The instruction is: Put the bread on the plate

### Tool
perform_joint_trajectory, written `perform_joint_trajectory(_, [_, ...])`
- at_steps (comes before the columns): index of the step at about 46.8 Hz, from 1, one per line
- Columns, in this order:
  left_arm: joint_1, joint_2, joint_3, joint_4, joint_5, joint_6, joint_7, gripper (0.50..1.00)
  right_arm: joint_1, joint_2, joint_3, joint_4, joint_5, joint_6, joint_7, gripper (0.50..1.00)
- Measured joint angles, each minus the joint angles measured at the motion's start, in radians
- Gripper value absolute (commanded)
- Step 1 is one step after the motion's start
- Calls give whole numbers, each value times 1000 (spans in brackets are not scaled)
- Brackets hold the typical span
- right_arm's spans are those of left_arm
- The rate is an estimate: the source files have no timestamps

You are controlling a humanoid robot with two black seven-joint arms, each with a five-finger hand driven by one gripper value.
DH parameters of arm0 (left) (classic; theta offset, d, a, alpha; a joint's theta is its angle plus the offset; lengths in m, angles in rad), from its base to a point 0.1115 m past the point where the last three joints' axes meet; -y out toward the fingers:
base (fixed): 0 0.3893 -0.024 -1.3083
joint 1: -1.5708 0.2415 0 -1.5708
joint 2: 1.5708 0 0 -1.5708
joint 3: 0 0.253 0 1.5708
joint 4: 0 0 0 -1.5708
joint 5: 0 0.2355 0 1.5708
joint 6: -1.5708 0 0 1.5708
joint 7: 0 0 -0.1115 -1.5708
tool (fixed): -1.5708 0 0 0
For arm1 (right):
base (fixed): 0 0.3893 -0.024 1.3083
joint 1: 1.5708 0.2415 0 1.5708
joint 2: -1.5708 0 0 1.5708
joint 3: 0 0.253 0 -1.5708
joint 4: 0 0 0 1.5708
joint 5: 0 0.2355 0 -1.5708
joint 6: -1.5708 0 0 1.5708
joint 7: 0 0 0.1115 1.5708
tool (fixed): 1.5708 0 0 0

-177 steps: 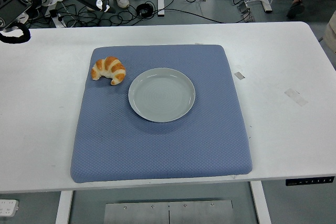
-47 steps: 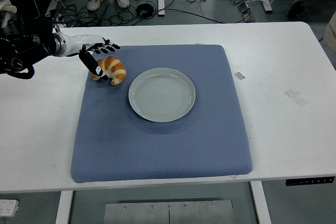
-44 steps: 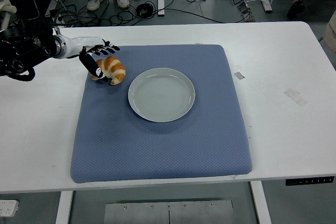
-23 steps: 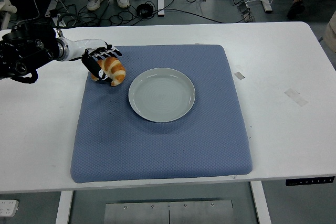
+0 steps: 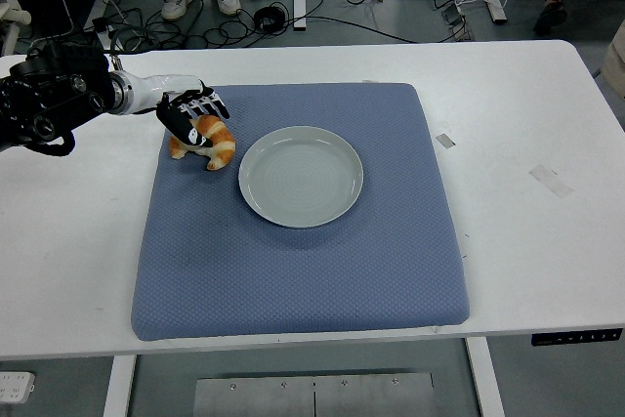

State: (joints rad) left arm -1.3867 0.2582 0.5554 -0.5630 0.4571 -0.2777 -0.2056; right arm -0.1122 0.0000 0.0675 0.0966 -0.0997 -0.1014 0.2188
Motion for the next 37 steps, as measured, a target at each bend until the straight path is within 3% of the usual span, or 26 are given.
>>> perform_joint_trajectory(18, [0, 4, 0, -1, 0, -1, 0, 589, 0, 0, 0, 0, 0, 0, 0, 1000])
perform_joint_trajectory(37, [-36, 16, -8, 0, -15, -4, -3, 593, -1, 0, 0, 0, 0, 0, 0, 1000])
